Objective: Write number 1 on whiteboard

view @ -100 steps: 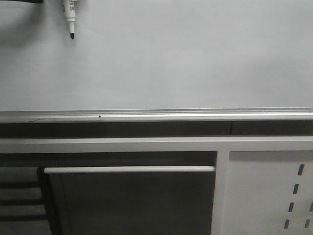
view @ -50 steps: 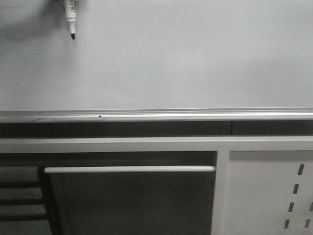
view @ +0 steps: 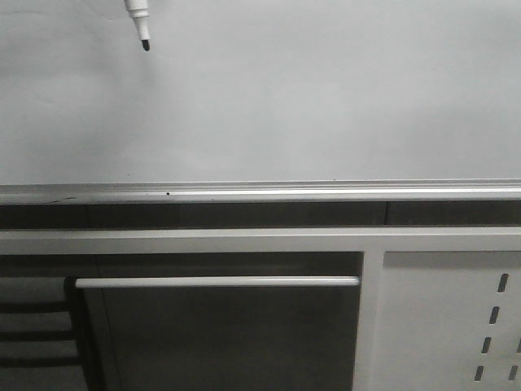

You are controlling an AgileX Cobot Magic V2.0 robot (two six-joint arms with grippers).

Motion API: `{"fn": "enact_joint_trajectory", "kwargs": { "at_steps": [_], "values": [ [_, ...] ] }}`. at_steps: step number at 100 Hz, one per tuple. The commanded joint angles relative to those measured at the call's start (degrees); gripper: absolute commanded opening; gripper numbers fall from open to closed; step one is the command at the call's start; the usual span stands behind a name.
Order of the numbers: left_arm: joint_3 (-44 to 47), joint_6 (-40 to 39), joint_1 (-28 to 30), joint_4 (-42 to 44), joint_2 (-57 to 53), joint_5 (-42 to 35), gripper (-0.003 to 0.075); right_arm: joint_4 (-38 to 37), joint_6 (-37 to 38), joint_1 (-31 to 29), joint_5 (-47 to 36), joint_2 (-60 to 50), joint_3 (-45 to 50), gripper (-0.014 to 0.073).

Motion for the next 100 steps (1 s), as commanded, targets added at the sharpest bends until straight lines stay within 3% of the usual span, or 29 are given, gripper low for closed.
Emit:
{"fn": "enact_joint_trajectory", "kwargs": {
  "at_steps": [1, 23, 37, 65, 100],
  "values": [
    [-1.9, -5.4, -4.3, 6.1, -1.8, 3.0, -0.0020, 4.4, -3.8, 0.1, 0.7, 2.9, -3.4, 0.0468],
    [-1.7, -15.4, -21.8, 22.6, -1.7, -1.4, -0.0020, 10.3, -11.2, 0.1, 12.3, 11.8, -12.1, 0.0468],
    [-1.7, -20.2, -30.2, 28.1, -0.2, -6.6, -0.0020, 12.6, -13.0, 1.3, 17.5, 17.2, -17.8, 0.0468],
    [-1.7, -20.6, -36.4, 27.6, 4.7, -11.2, -0.0020, 12.4, -13.1, 7.2, 21.8, 24.2, -24.7, 0.0468],
    [-1.9, -20.6, -37.7, 25.6, 5.3, -14.3, -0.0020, 10.9, -13.2, 8.7, 23.7, 28.2, -26.1, 0.0468]
  ]
}}
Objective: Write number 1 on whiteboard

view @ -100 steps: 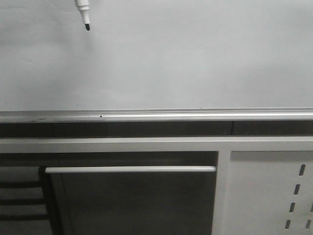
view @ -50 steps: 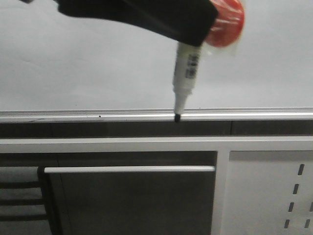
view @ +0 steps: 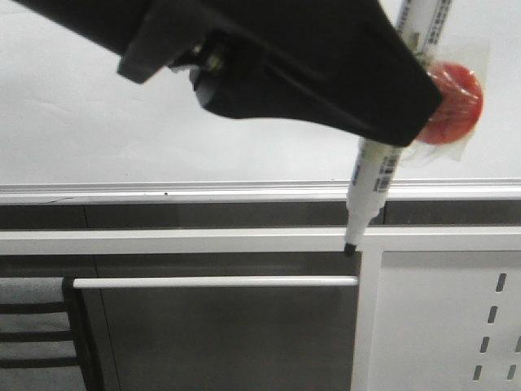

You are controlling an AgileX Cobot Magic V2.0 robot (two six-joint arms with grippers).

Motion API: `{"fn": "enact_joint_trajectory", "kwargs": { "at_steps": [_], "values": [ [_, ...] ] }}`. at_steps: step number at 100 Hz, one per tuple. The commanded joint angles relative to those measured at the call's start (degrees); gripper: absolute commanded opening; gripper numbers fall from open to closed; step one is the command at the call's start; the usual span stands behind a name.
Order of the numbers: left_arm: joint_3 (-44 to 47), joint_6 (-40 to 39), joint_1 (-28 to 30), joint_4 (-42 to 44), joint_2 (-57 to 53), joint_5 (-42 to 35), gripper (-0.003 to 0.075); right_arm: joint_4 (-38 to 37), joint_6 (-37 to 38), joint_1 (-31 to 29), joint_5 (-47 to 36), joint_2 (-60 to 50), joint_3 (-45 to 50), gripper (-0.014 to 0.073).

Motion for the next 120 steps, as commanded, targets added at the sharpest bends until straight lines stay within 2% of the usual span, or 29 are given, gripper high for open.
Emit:
{"fn": "enact_joint_trajectory", "kwargs": {
  "at_steps": [1, 33, 38, 57, 68, 85, 90, 97, 103, 104, 106, 112, 116, 120],
  "values": [
    [-1.9, -0.6, -0.5, -1.8, -1.1, -2.4, -0.0020, 2.4, -0.9, 0.0, -1.0, 0.3, -1.8, 0.0468],
    [-4.0, -0.6, -0.5, -1.8, 0.5, -2.8, -0.0020, 5.5, -3.3, 0.0, -1.1, 2.2, -1.8, 0.0450],
    [-4.0, -0.6, -0.5, -1.8, 0.9, -2.8, -0.0020, 5.4, -3.5, 0.0, -1.1, 2.2, -1.8, 0.0400],
    [-4.5, -0.6, -0.5, -1.5, 0.9, -3.4, -0.0020, 5.2, -6.1, 0.0, 0.1, 2.3, -1.8, 0.0078],
    [-4.5, -0.6, -0.5, -1.5, 0.9, -4.5, -0.0020, 5.2, -7.5, 0.0, 1.3, 2.3, -1.8, -0.0071],
    [-4.5, -0.6, -0.4, -1.7, 0.8, -3.7, -0.0014, 5.2, -8.1, 0.0, 1.2, 2.3, -1.8, -0.0064],
    [-4.5, -0.6, -0.4, -1.7, 0.5, -3.3, 0.0018, 5.2, -8.1, 0.0, 1.1, 2.3, -1.8, -0.0064],
    [-4.5, -0.6, 0.0, -1.7, -0.2, -3.2, 0.0126, 5.2, -8.1, 0.0, 0.7, 2.2, -1.8, -0.0064],
    [-4.5, -0.6, 1.0, -2.1, -1.3, -3.2, 0.0286, 5.0, -8.1, 0.0, -0.5, 1.9, -1.8, -0.0063],
    [-4.5, -0.6, 1.0, -2.1, -1.4, -3.2, 0.0286, 5.0, -8.1, 0.0, -0.7, 2.0, -1.8, -0.0063],
    [-4.5, -0.6, 1.7, -2.7, -2.1, -3.3, 0.0355, 5.0, -8.1, 0.0, -1.4, 1.6, -1.8, -0.0062],
    [-4.5, -0.6, 3.3, -3.3, -3.3, -3.3, 0.0471, 5.0, -8.1, 0.0, -3.8, 0.5, -1.8, -0.0053],
    [-4.5, -0.7, 4.6, -3.4, -4.5, -3.3, 0.0518, 5.0, -7.8, 0.0, -5.4, -0.4, -1.8, -0.0051],
    [-4.5, -0.7, 6.2, -3.4, -6.1, -3.1, 0.0530, 4.7, -7.5, 0.0, -6.8, -1.7, -1.7, -0.0051]
  ]
}}
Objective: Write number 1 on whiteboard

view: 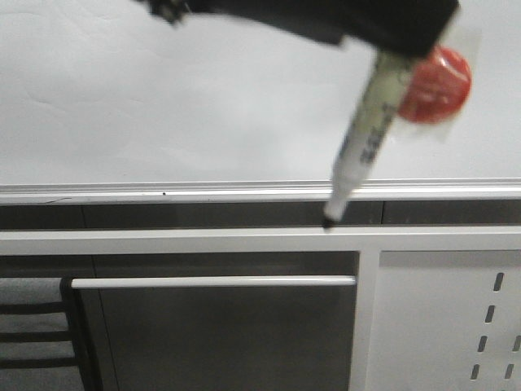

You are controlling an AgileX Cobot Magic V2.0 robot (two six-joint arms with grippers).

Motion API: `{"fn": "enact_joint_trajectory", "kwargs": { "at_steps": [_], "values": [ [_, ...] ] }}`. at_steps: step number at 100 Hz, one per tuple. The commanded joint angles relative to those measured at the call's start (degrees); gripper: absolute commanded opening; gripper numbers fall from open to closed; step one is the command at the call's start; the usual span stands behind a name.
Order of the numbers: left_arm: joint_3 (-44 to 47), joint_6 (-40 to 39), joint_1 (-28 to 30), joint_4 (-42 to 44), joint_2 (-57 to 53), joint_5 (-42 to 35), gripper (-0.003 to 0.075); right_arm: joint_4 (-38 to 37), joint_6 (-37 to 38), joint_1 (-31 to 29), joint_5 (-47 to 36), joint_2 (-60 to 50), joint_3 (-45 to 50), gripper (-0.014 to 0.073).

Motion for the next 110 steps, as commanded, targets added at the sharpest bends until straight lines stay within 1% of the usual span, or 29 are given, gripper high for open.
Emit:
{"fn": "enact_joint_trajectory", "kwargs": {
  "at_steps": [1, 7, 12, 19, 20, 21, 29, 32, 33, 34, 36, 39, 45, 60, 70, 80, 95, 98, 110],
  "values": [
    [-2.1, -0.3, 2.8, -1.9, -4.3, -2.2, 0.0529, 3.6, 0.3, 0.0, -5.1, -3.3, -1.6, -0.0051],
    [-2.1, -0.3, 5.1, -1.9, -6.9, -1.1, 0.0516, 3.6, 0.4, 0.0, -7.5, -5.4, -0.7, -0.0051],
    [-1.9, -0.7, 7.3, -1.9, -9.1, -0.5, 0.0489, 3.3, 0.4, 0.0, -10.1, -8.0, 0.7, -0.0051],
    [-1.5, -2.4, 10.3, -2.2, -12.4, -0.1, 0.0424, 3.4, 0.4, 0.0, -15.2, -12.5, 3.8, -0.0048],
    [-1.4, -2.9, 10.9, -2.2, -13.1, -0.1, 0.0395, 3.4, 0.4, 0.0, -16.3, -13.4, 4.6, -0.0048],
    [-1.3, -3.1, 11.2, -2.2, -13.4, -0.1, 0.0395, 3.4, 0.4, 0.0, -16.9, -13.9, 5.0, -0.0048],
    [0.4, -5.1, 14.5, -2.6, -17.5, -0.1, 0.0241, 3.4, 0.4, 0.0, -24.2, -19.8, 9.4, -0.0043],
    [1.1, -5.3, 15.4, -2.8, -18.8, -0.2, 0.0157, 3.4, 0.4, 0.0, -26.4, -21.7, 11.4, -0.0043],
    [1.5, -5.3, 15.9, -3.0, -19.5, -0.2, 0.0139, 3.4, 0.4, 0.0, -26.9, -22.2, 11.8, -0.0043],
    [1.8, -5.3, 16.0, -3.0, -19.8, -0.3, 0.0103, 3.4, 0.4, 0.0, -28.0, -23.1, 12.6, -0.0043],
    [2.5, -5.3, 16.6, -3.4, -20.8, -0.5, 0.0066, 3.5, 0.4, 0.0, -29.4, -24.4, 13.3, -0.0043],
    [3.7, -5.3, 17.1, -3.9, -22.1, -1.7, -0.0024, 4.0, 0.4, 0.0, -31.2, -26.0, 15.0, -0.0043],
    [6.9, -5.3, 17.5, -5.8, -25.3, -5.4, -0.0020, 4.9, 0.4, 0.0, -33.9, -28.5, 17.3, -0.0043],
    [15.3, -5.3, 17.5, -13.2, -32.9, -16.7, -0.0020, 5.1, 0.4, 0.0, -36.8, -31.5, 21.1, -0.0043],
    [20.1, -5.3, 17.5, -16.1, -37.5, -20.8, -0.0021, 5.5, 0.1, 0.0, -39.1, -31.5, 21.6, -0.0043],
    [22.6, -5.2, 17.5, -17.9, -40.8, -24.0, -0.0021, 5.5, -0.5, 0.0, -41.9, -31.4, 21.8, -0.0043],
    [23.3, -5.2, 17.5, -19.3, -42.0, -28.8, -0.0021, 5.8, -3.6, 0.0, -41.5, -29.0, 21.8, -0.0043],
    [23.3, -5.2, 17.5, -19.4, -41.9, -28.9, -0.0021, 6.6, -4.8, 0.0, -41.5, -28.5, 21.8, -0.0043],
    [23.3, -4.7, 17.5, -19.4, -39.6, -30.0, -0.0021, 13.7, -13.8, 0.0, -41.5, -26.2, 21.8, -0.0043]
  ]
}}
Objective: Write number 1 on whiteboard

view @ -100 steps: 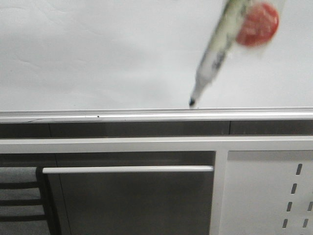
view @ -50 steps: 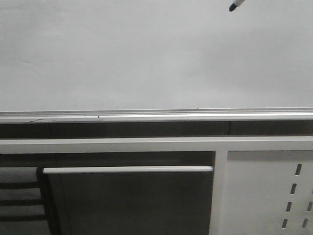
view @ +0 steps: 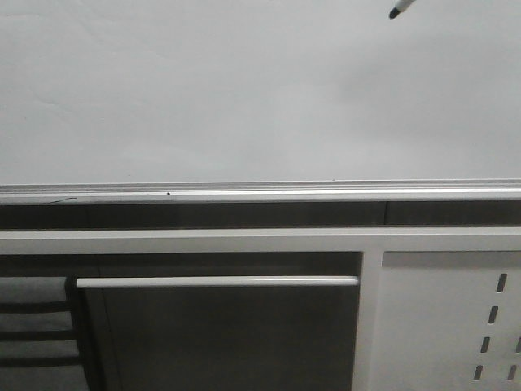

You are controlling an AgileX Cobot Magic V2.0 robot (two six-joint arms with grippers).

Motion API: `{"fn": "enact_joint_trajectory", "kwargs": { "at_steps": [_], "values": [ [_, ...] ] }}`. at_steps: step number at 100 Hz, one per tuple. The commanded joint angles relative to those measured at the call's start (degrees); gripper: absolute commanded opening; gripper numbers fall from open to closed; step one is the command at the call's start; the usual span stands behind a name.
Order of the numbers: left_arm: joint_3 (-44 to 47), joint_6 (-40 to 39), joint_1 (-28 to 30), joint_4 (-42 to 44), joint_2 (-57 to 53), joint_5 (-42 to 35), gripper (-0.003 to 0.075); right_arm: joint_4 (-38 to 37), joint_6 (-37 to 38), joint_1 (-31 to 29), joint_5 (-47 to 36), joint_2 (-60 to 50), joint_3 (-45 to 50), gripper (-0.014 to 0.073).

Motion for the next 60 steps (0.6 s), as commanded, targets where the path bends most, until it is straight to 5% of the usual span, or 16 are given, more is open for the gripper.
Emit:
{"fn": "enact_joint_trajectory", "kwargs": {
  "at_steps": [1, 60],
  "values": [
    [-1.6, 0.0, 0.1, 0.2, 2.1, -2.4, -0.0021, 6.6, -6.4, 0.0, -3.5, 2.2, -1.4, -0.0043],
    [-3.9, 4.8, 0.1, -2.2, 11.4, -11.9, -0.0020, 13.7, -24.6, 5.6, -8.3, 12.3, -3.0, -0.0043]
  ]
}}
